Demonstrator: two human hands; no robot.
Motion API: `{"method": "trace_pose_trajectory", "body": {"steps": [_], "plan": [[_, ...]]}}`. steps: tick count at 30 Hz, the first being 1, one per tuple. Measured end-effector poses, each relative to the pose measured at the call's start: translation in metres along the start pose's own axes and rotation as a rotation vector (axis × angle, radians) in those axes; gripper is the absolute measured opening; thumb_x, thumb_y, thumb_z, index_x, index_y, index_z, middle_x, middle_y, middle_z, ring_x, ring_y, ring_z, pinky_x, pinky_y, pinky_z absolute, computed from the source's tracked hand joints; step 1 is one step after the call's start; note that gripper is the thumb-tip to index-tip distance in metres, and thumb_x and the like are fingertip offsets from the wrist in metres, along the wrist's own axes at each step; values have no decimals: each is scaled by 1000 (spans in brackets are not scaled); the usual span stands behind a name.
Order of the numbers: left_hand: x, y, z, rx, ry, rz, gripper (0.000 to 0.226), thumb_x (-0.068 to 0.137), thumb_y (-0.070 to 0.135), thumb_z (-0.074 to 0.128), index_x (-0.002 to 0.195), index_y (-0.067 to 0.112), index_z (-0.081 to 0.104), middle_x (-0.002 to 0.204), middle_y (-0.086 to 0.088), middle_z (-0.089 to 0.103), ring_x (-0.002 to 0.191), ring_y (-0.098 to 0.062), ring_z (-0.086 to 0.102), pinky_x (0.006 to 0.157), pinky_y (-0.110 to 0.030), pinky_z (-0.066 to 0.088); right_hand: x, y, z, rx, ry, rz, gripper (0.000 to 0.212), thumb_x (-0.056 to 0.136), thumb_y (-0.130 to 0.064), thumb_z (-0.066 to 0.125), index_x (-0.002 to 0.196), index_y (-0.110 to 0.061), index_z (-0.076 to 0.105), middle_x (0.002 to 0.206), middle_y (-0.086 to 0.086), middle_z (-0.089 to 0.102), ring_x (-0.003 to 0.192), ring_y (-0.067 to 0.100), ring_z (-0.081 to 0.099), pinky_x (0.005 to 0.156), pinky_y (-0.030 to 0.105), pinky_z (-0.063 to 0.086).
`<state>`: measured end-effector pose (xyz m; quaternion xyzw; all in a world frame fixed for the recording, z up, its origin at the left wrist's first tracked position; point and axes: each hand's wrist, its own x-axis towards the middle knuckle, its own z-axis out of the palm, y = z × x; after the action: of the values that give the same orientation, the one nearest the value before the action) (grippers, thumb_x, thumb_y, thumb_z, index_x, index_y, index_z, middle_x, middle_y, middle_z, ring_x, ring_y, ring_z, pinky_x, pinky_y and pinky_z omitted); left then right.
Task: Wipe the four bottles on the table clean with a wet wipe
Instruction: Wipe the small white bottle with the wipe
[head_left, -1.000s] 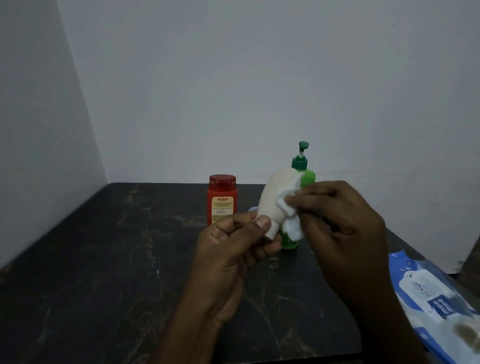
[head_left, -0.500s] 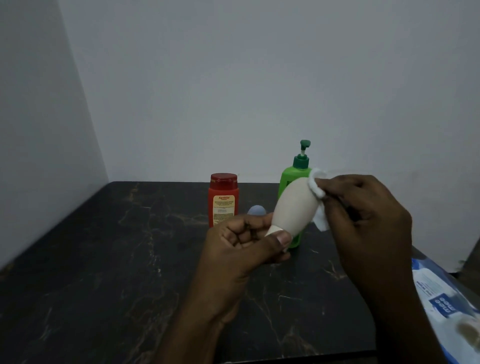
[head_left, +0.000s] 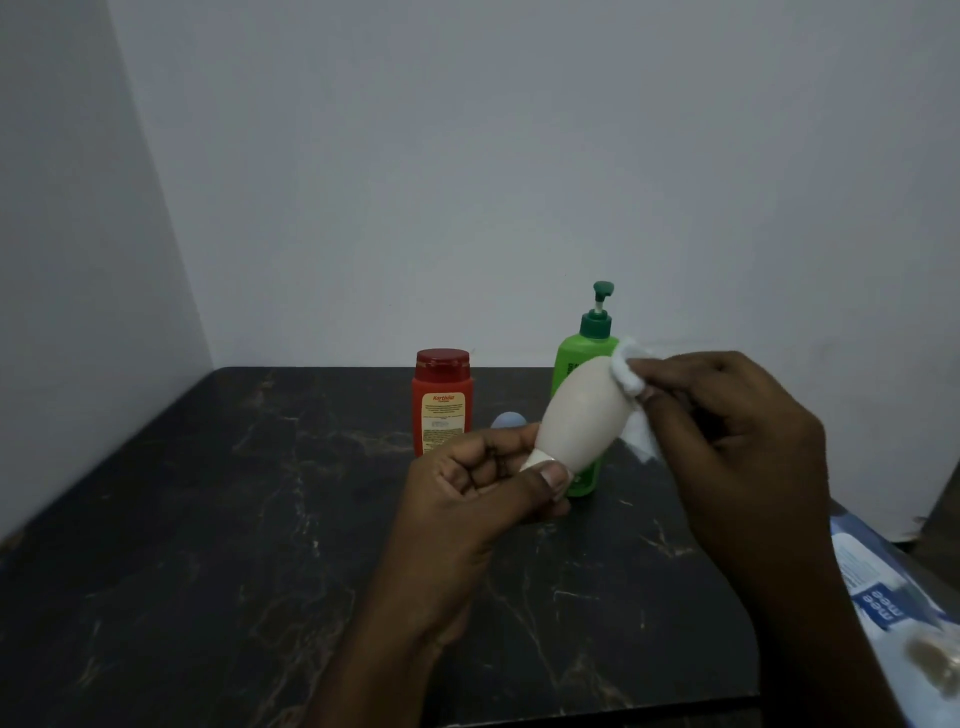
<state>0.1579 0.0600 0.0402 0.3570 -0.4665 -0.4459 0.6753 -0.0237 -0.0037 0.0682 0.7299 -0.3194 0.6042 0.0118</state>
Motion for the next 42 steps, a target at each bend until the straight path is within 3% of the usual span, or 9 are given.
{"method": "trace_pose_trajectory", "body": {"steps": [3, 6, 11, 14, 17, 24, 33, 37, 42], "plan": [[1, -1, -3, -5, -21, -70, 30, 83, 15, 74, 113, 10, 75, 108, -13, 75, 88, -30, 73, 74, -33, 61, 0, -3, 5, 294, 52, 185, 25, 93, -7, 67, 118, -10, 72, 108, -1, 74, 102, 11, 69, 87, 25, 56], [3, -3, -3, -65, -59, -113, 36, 85, 19, 57, 116, 15, 74, 97, -20, 73, 77, -27, 67, 65, -33, 57, -1, -11, 12, 468, 58, 250, 25, 92, -6, 67, 116, -6, 72, 108, 3, 75, 102, 16, 71, 87, 29, 58], [-1, -5, 0, -74, -81, -258, 42, 100, 22, 33, 128, 6, 61, 75, -15, 62, 60, -20, 54, 54, -31, 41, -9, -20, 24, 205, -9, 49, 20, 93, -6, 67, 112, -7, 73, 106, 4, 70, 98, 7, 65, 86, 15, 51], [0, -9, -3, -81, -22, -347, 47, 100, 34, 34, 121, 3, 62, 68, -11, 58, 53, -17, 49, 51, -28, 36, -14, -20, 32, 24, -19, -47, 22, 91, -3, 66, 112, -4, 73, 106, 8, 67, 95, 7, 60, 88, 3, 41], [0, -7, -3, -47, -31, -382, 53, 99, 53, 41, 113, 7, 64, 64, -6, 54, 49, -14, 45, 49, -28, 30, -16, -21, 38, -49, -46, -81, 26, 90, -5, 65, 115, -4, 72, 108, 11, 66, 97, 11, 59, 91, 2, 38], [-1, -1, -4, -80, -55, -362, 56, 90, 59, 51, 109, 8, 63, 58, -7, 46, 43, -14, 38, 45, -24, 25, -20, -24, 44, -105, -13, -64, 28, 91, -13, 64, 116, -3, 72, 106, 13, 64, 95, 23, 60, 86, 10, 40], [-1, -6, -7, -174, 79, -305, 49, 94, 49, 49, 85, 7, 73, 46, -6, 37, 31, -11, 31, 39, -16, 21, -18, -36, 24, 57, -521, -264, 25, 89, -17, 65, 111, -20, 76, 95, -8, 60, 86, 6, 58, 74, 8, 42], [-3, -1, -4, -93, -33, -294, 54, 96, 51, 46, 101, 0, 63, 49, -5, 36, 34, -10, 27, 43, -23, 12, -16, -31, 25, -7, -294, -176, 25, 87, -10, 65, 109, -15, 76, 96, -2, 62, 86, 3, 54, 79, 4, 40], [-4, -2, -3, -37, -47, -326, 56, 93, 57, 48, 117, 8, 60, 53, -5, 38, 38, -11, 26, 43, -22, 14, -14, -18, 33, -139, -35, 2, 27, 87, 4, 71, 112, -4, 74, 101, 13, 66, 88, 9, 54, 86, -5, 32]]}}
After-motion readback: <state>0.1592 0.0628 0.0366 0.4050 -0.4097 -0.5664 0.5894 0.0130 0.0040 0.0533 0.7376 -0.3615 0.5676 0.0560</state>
